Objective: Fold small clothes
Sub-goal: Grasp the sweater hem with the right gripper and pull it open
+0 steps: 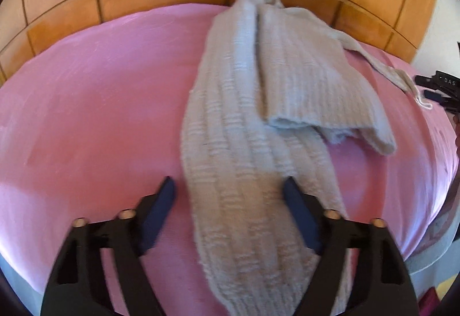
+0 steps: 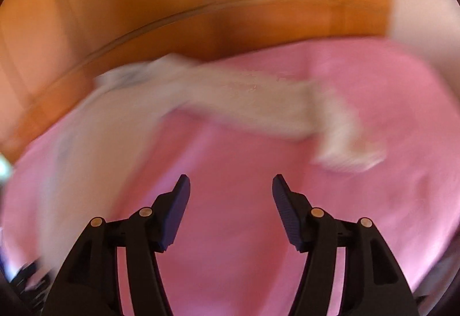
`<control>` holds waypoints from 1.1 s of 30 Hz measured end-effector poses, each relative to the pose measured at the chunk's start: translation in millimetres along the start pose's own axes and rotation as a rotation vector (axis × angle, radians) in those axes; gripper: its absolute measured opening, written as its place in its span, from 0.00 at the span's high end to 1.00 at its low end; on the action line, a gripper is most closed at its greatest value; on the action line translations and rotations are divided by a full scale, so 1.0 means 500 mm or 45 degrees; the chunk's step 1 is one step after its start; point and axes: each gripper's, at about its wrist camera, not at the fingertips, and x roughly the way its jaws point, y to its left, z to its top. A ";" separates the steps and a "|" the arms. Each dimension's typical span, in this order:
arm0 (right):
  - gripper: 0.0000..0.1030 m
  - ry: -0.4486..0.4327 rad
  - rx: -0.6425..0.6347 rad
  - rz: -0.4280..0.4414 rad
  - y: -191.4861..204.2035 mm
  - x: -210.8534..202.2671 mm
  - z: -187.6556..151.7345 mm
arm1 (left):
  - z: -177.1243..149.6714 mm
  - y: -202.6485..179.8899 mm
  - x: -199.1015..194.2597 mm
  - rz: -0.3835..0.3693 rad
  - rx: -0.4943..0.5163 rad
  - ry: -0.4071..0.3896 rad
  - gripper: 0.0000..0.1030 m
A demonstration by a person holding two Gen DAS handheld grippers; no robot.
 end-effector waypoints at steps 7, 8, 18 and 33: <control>0.65 0.240 -0.035 0.371 0.180 0.100 -0.103 | -0.003 0.009 -0.014 -0.176 -0.015 -0.025 0.89; 0.77 0.245 -0.043 0.349 0.185 0.110 -0.102 | -0.001 0.018 -0.021 -0.191 -0.025 -0.033 0.90; 0.96 -0.076 -0.087 0.133 0.146 -0.020 -0.016 | 0.143 0.269 -0.094 0.142 -0.228 -0.240 0.90; 0.96 -0.018 0.022 -0.373 -0.060 0.086 0.041 | 0.191 0.194 -0.027 -0.005 -0.386 -0.204 0.30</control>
